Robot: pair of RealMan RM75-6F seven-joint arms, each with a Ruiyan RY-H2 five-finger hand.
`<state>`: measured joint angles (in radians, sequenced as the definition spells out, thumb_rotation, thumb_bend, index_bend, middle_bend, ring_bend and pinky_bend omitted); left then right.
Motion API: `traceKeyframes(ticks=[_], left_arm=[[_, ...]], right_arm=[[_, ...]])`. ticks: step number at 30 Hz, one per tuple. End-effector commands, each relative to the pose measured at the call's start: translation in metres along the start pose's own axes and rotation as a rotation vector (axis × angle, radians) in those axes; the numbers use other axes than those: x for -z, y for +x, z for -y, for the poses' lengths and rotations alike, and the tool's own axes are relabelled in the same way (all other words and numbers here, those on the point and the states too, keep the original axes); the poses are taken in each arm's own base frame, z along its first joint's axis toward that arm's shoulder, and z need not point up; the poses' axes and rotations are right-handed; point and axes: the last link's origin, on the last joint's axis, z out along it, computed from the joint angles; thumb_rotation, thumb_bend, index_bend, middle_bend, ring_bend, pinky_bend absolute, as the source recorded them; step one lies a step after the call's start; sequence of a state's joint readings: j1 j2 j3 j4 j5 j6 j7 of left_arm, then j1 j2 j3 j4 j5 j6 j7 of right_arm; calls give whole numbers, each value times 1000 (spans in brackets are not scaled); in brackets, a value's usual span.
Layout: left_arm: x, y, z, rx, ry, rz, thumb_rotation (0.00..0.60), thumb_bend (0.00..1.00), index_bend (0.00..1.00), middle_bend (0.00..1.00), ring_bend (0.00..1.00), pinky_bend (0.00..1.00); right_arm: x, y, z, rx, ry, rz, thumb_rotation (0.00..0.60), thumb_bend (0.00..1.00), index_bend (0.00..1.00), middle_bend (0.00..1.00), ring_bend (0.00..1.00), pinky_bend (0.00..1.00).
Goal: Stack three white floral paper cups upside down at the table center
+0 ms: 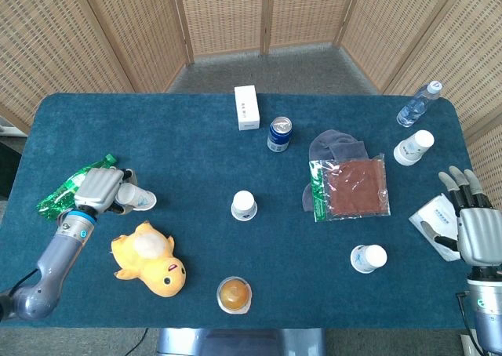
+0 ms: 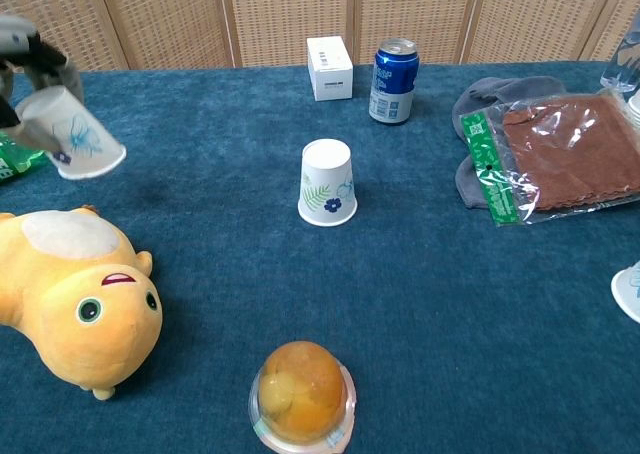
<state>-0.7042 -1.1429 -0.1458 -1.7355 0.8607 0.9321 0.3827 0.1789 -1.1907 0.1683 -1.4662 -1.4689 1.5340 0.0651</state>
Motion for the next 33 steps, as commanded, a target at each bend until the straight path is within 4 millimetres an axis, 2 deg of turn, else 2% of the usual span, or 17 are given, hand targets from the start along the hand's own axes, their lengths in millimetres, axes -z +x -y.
traceKeyframes(ticks=[1, 6, 11, 23, 33], left_arm=[[3, 19, -13, 26, -54, -25, 600, 258, 437, 461, 397, 620], [5, 35, -37, 48, -147, -56, 600, 253, 432, 458, 386, 609], [2, 42, -65, 45, -227, -71, 600, 247, 415, 441, 366, 598], [-20, 34, -141, 28, -330, -29, 600, 244, 406, 427, 349, 587], [-36, 31, -189, 2, -342, -17, 600, 244, 397, 418, 346, 575]], right_arm=[[0, 0, 0, 0, 1, 0, 600, 227, 118, 85, 0, 298], [0, 0, 1, -3, 4, 1, 600, 227, 117, 85, 0, 298], [0, 0, 1, -6, 5, 2, 600, 228, 116, 84, 0, 298], [-1, 0, 1, -6, 6, 4, 600, 226, 118, 84, 0, 298], [-1, 0, 0, -11, 7, 4, 600, 227, 118, 84, 0, 298]])
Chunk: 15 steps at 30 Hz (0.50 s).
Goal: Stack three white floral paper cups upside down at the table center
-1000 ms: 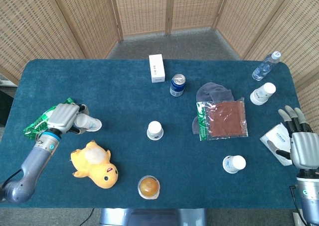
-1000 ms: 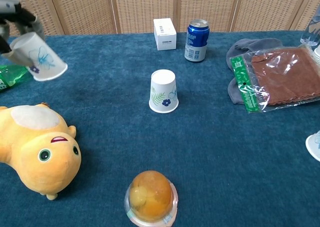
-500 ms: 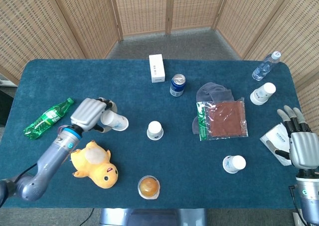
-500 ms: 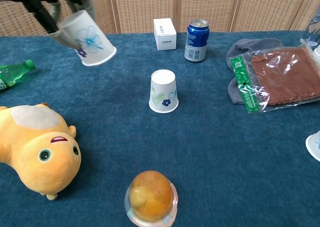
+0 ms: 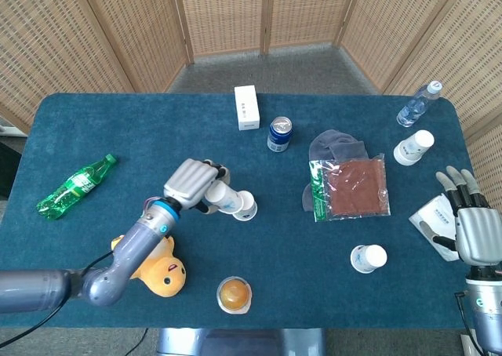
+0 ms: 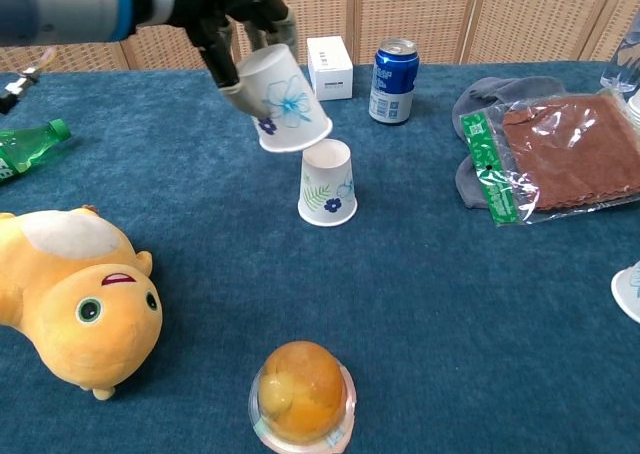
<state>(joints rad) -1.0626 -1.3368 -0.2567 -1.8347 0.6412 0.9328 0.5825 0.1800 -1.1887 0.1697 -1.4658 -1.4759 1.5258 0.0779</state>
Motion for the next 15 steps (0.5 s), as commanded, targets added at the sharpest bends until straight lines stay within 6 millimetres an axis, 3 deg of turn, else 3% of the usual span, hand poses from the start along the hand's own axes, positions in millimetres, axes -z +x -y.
traceKeyframes(ticks=[1, 15], left_arm=[[-10, 1, -12, -20, 1, -3, 600, 244, 396, 418, 345, 573], [-16, -5, -22, -80, 34, 21, 600, 244, 391, 415, 330, 559]], right_arm=[[0, 1, 0, -2, -2, -5, 600, 227, 118, 85, 0, 298], [-1, 1, -1, -14, -4, -2, 600, 228, 118, 85, 0, 298]])
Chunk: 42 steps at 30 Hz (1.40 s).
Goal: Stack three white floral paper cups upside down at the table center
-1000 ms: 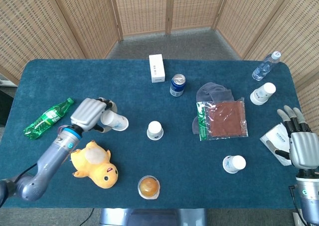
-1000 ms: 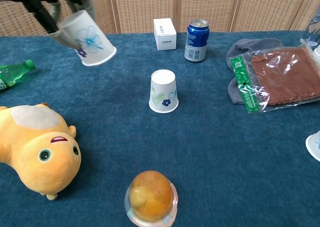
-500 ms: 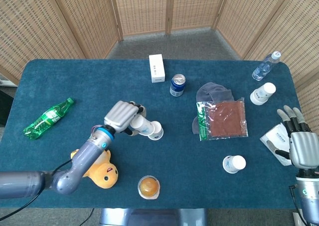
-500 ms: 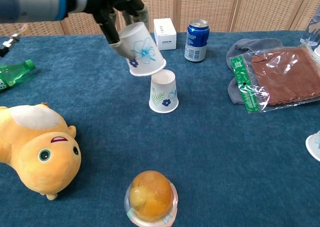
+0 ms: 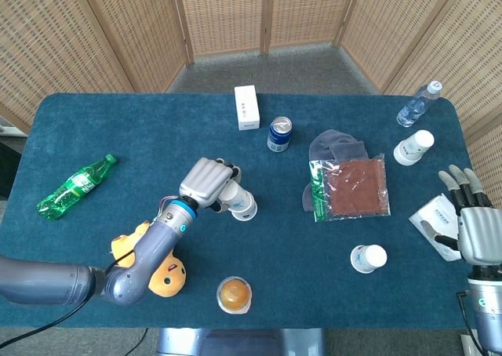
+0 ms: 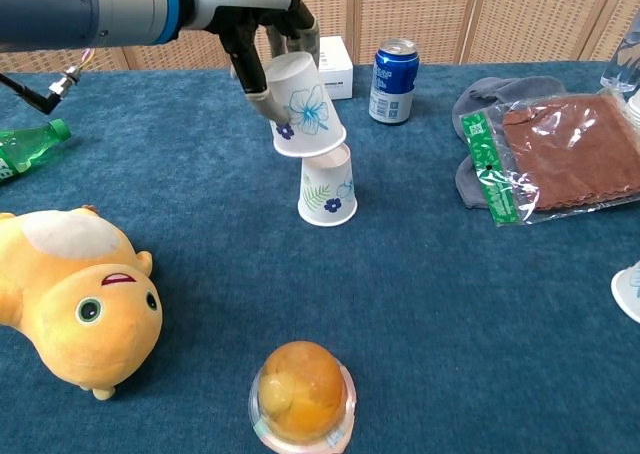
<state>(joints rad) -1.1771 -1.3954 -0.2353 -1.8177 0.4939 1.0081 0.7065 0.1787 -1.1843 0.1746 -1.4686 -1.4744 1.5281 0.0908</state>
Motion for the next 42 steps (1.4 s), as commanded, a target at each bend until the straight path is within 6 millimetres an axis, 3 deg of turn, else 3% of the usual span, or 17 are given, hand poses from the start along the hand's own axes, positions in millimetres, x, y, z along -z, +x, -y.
traceKeyframes(ticks=[1, 19, 24, 32, 42], left_arm=[[-3, -3, -1, -5, 2, 7, 600, 244, 390, 415, 328, 559], [-16, -12, -11, -40, 12, 25, 600, 242, 383, 395, 314, 543], [-18, -13, -13, -61, 22, 31, 600, 240, 353, 300, 242, 518], [-20, -18, -15, -75, 32, 37, 600, 236, 233, 5, 31, 442], [-11, -6, -10, -53, 18, -9, 600, 235, 101, 0, 0, 423]], right_arm=[[0, -1, 0, -1, -2, 6, 600, 227, 118, 85, 0, 298], [-1, -1, -1, -1, -4, 5, 600, 230, 117, 85, 0, 298], [0, -1, -1, -3, -4, 5, 600, 230, 116, 85, 0, 298], [-1, 0, -2, -5, -8, 2, 600, 230, 116, 85, 0, 299], [0, 0, -2, -5, -7, 4, 600, 229, 117, 85, 0, 298]])
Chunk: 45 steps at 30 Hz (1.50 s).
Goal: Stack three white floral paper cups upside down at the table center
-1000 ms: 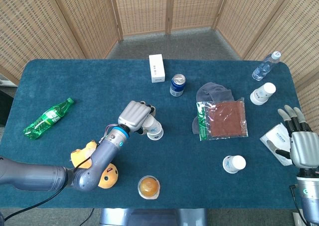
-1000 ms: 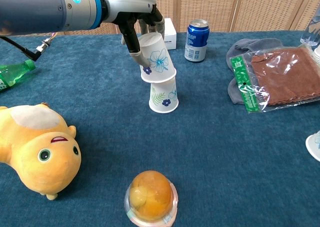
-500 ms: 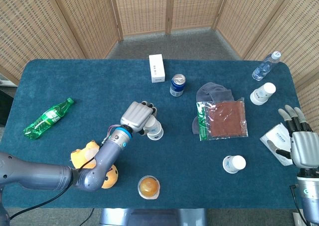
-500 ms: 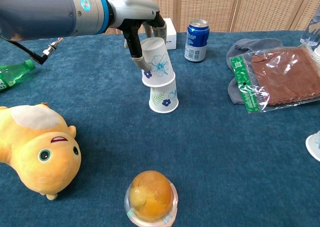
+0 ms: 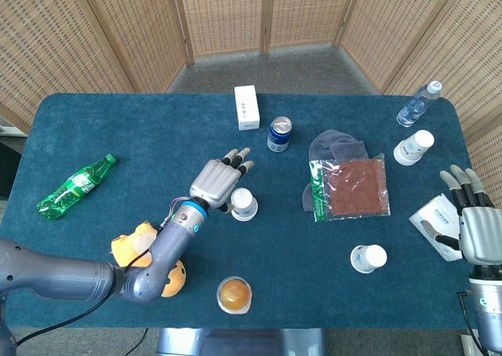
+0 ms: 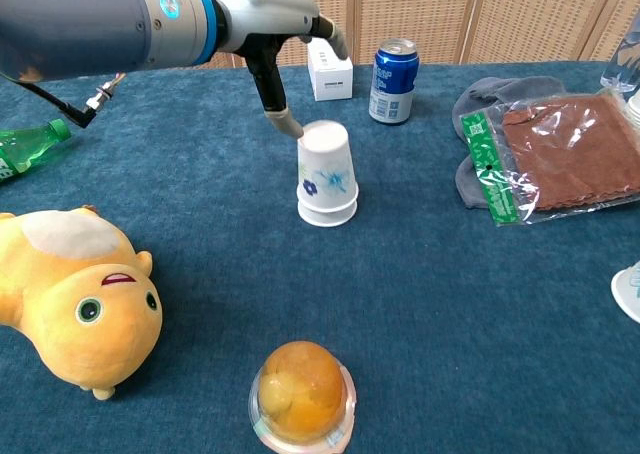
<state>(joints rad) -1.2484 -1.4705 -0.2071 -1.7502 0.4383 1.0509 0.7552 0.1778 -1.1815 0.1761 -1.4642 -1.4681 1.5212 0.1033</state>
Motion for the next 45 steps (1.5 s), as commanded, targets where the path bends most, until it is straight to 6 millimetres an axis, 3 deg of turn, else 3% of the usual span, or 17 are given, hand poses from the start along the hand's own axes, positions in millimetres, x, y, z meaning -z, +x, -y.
traceKeyframes(ticks=[1, 7, 13, 22, 32, 38, 45], left_arm=[[5, 5, 5, 7, 1, -15, 600, 235, 100, 0, 0, 423], [25, 17, 24, 31, 13, -40, 600, 235, 95, 0, 0, 417], [71, 25, 60, 56, 30, -49, 600, 233, 54, 0, 0, 321], [153, 36, 116, 92, 98, -94, 600, 233, 17, 0, 0, 290], [229, 19, 160, 124, 171, -95, 600, 230, 0, 0, 0, 217], [256, 8, 173, 146, 199, -110, 600, 226, 0, 0, 0, 95], [278, -4, 187, 190, 249, -117, 600, 225, 0, 0, 0, 24]], right_arm=[[0, 0, 0, 1, 1, 0, 600, 229, 117, 85, 0, 298], [1, -1, 1, 9, 6, 5, 600, 231, 117, 85, 0, 299], [1, -5, 3, 21, 11, 19, 600, 232, 118, 85, 0, 299], [4, -10, 6, 29, 29, 64, 600, 230, 117, 86, 0, 299], [6, -17, 17, -71, 99, 210, 600, 230, 120, 86, 0, 299], [10, -19, 30, -91, 172, 318, 600, 230, 124, 94, 0, 298], [23, -20, 42, -58, 238, 407, 600, 230, 119, 69, 0, 281]])
